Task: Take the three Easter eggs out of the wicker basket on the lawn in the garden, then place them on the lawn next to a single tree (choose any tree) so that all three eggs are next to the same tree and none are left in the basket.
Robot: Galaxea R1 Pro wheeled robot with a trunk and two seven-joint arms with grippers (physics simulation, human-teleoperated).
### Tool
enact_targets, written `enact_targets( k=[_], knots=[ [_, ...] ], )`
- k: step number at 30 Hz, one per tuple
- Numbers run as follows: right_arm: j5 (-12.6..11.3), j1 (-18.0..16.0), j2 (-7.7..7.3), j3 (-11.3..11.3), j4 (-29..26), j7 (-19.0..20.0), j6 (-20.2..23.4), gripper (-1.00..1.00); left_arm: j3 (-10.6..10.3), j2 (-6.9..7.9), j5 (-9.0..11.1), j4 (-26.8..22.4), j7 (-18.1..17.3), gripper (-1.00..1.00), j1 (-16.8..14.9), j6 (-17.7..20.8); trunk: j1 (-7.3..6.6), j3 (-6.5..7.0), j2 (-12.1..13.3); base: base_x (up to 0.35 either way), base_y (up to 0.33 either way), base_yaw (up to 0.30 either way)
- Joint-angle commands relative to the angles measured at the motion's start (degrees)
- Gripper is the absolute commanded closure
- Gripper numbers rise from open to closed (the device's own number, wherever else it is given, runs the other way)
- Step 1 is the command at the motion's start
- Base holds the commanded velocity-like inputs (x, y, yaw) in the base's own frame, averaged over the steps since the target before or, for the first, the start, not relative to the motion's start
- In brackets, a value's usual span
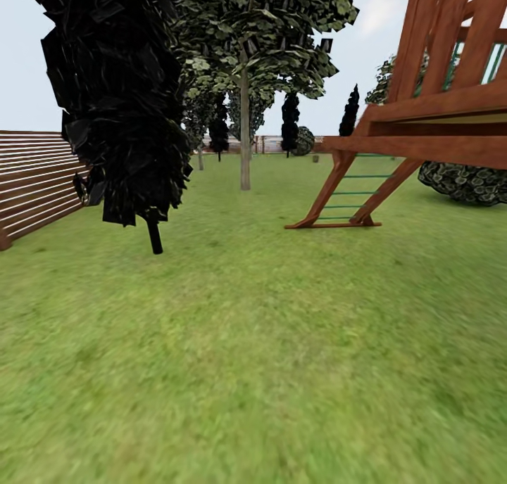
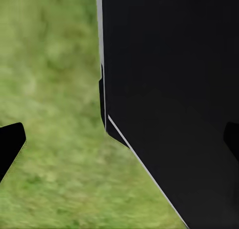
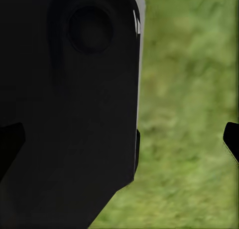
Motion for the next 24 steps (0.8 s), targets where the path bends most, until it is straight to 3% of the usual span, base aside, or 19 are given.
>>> enact_targets(
  k=[1,24],
  knots=[
    [0.1,-0.1,-0.01,0.0,0.1,0.0,0.0,-1.00,0.0,0.01,0.0,-0.1,-0.1,-1.00,0.0,0.0,0.03,-0.04,0.0,0.336,0.000,0.000],
    [0.1,-0.1,-0.01,0.0,0.1,0.0,0.0,-1.00,0.0,0.01,0.0,-0.1,-0.1,-1.00,0.0,0.0,0.03,-0.04,0.0,0.336,0.000,0.000]
  ],
)
